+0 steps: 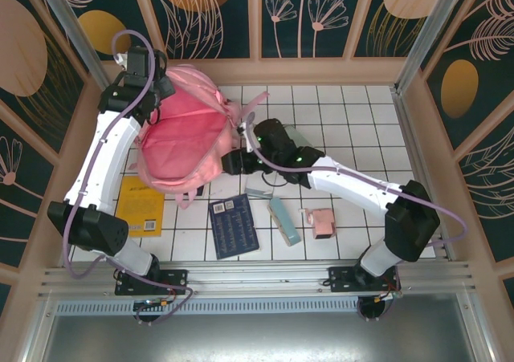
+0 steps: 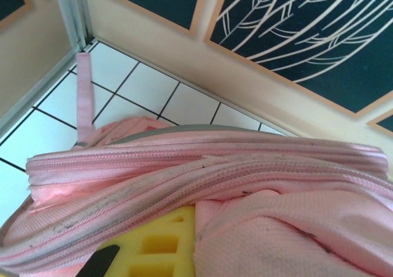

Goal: Pack the student bag
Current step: Pick up the student bag from the top-left of the table, then rotate the student bag at the top-left of the table.

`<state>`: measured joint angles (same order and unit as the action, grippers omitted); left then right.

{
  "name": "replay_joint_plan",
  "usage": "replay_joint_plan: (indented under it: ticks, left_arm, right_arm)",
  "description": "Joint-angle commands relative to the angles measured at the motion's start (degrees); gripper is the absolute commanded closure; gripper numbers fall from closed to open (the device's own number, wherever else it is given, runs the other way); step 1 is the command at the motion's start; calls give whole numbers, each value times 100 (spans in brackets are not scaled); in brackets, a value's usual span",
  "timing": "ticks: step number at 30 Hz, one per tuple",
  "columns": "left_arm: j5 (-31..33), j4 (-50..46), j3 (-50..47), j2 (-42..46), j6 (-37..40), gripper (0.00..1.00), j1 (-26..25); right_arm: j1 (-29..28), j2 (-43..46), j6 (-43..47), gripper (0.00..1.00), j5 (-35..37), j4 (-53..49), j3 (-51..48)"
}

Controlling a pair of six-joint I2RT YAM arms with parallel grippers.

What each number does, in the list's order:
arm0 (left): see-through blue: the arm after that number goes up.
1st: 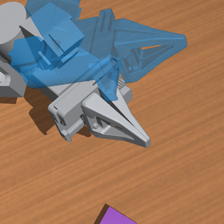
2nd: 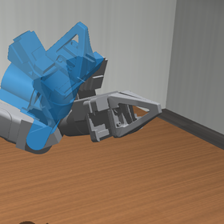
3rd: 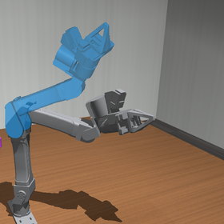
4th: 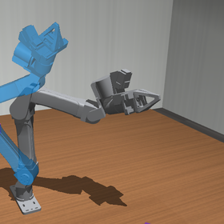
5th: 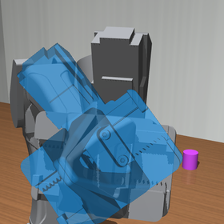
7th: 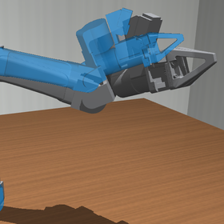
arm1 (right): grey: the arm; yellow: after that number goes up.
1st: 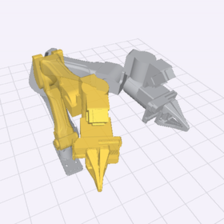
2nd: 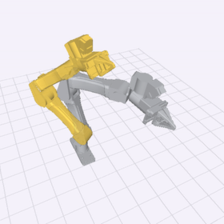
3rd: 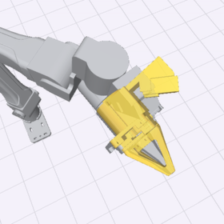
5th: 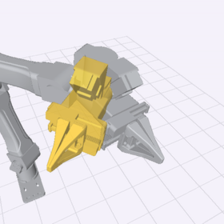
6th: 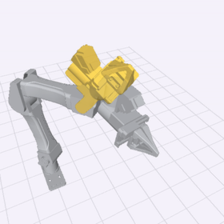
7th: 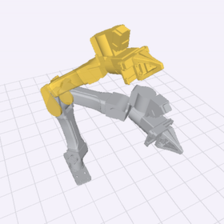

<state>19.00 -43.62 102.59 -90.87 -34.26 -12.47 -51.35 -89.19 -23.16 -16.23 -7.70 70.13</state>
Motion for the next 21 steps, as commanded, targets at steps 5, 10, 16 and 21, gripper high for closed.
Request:
replay_joint_plan:
  ticks: [5,10,16,21]
  left_arm:
    - [30,722,212,267,14,100,-14]
    - [32,730,183,271,-28,100,-14]
    - [22,736,242,280,-45,100,-18]
    - [83,674,306,332,36,100,-16]
  right_arm:
    - [-80,-210,-2242,16,-237,4,387]
    - [-24,-445,-4553,20,-196,-91,339]
    - [-121,-494,-5097,23,20,597,-104]
    - [43,-820,-4921,46,-111,1681,-194]
